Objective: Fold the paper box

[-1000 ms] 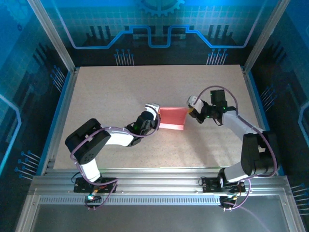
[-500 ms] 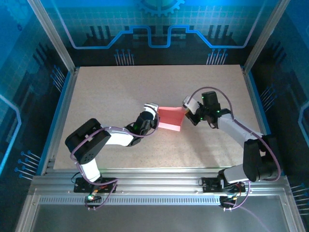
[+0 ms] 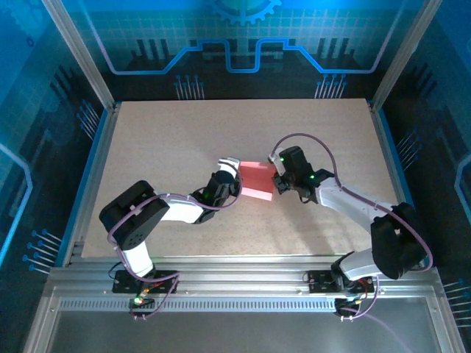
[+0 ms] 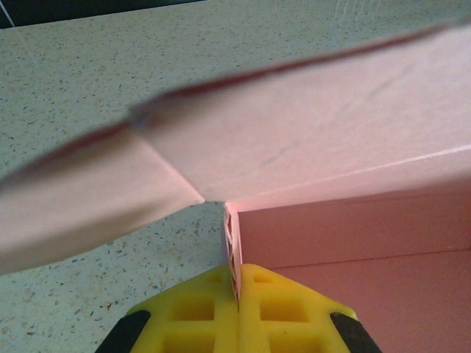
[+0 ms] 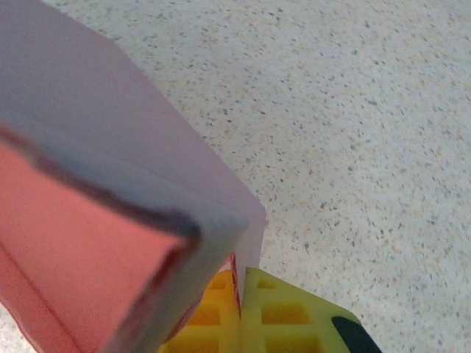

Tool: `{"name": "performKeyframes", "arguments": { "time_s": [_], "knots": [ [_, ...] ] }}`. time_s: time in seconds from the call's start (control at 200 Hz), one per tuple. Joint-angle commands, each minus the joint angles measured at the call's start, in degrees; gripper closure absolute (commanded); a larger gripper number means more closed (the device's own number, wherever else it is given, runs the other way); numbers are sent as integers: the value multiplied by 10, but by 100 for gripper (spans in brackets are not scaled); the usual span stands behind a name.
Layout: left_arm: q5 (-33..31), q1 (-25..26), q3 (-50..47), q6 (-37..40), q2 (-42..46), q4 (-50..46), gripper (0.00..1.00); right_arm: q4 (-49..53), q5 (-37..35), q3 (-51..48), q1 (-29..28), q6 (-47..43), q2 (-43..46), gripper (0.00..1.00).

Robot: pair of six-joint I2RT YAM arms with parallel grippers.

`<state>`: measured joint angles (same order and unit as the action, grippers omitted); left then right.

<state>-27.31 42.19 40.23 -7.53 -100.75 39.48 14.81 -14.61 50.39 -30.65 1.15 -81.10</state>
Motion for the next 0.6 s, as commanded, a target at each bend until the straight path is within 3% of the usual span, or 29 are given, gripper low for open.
{"name": "performKeyframes", "arguments": {
  "time_s": [0.0,0.165,0.595],
  "knots": [
    [25,23,-9,10,-2,17,100,18,-35,19,-27,112,-1,100],
    [17,28,-11,14,-3,23,100,32,-96,23,-57,188,2,100],
    [4,34,-15,19,-6,34,100,111,-121,93,-83,313,-41,100]
  ]
}}
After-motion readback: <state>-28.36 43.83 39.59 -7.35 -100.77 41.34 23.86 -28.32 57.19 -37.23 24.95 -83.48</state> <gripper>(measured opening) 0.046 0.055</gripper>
